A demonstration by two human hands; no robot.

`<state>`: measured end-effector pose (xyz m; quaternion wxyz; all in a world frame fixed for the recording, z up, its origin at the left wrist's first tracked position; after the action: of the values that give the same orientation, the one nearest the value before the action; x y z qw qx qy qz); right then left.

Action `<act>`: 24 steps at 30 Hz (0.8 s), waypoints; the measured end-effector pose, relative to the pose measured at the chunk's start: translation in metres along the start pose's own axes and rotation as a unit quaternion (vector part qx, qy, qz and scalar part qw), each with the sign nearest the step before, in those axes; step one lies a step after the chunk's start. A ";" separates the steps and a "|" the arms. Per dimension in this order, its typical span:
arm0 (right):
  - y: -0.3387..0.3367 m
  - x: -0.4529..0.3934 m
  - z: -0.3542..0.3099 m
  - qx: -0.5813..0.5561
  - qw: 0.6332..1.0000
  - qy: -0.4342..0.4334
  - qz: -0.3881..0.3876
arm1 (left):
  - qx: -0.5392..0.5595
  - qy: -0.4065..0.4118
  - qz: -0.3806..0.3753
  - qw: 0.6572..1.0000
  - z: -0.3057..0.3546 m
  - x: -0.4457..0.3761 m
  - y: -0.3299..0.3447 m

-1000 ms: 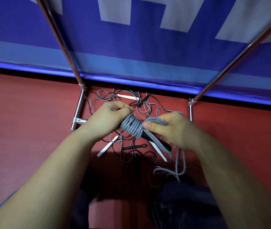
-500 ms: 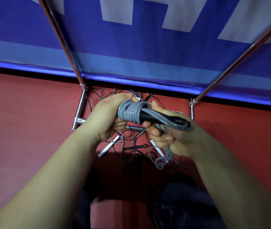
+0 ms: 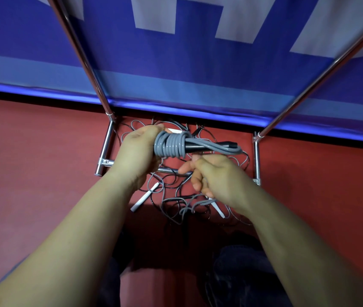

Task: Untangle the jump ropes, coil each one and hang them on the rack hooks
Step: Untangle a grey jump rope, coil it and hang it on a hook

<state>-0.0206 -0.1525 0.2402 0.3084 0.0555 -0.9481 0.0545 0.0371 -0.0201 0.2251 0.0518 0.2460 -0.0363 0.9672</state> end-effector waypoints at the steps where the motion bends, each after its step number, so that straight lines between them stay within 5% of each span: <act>1: 0.001 0.001 -0.002 0.015 1.000 -0.014 -0.002 | -0.011 0.006 0.017 1.000 0.000 -0.001 -0.002; 10: -0.010 0.010 -0.015 0.158 0.981 -0.111 0.014 | -0.126 0.049 0.097 0.986 0.000 -0.007 -0.017; 20: -0.013 0.012 -0.018 0.159 0.974 -0.155 0.046 | -0.244 0.060 0.112 0.961 -0.006 -0.008 -0.023; 24: -0.020 0.011 -0.022 0.120 0.972 -0.180 0.092 | -0.250 0.048 0.064 0.965 -0.006 -0.009 -0.020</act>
<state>-0.0138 -0.1705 0.2657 0.1179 0.0133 -0.9756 0.1849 0.0441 -0.0006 0.2162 0.0513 0.1756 -0.2899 0.9394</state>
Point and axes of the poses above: each hand's wrist, its own x-axis away from the middle knuckle, its own y-axis out of the palm, z = x × y, the point moved 5 cm from there along -x, towards the middle knuckle, and after that the axes turned 11 degrees about -x, right-handed, at the moved point
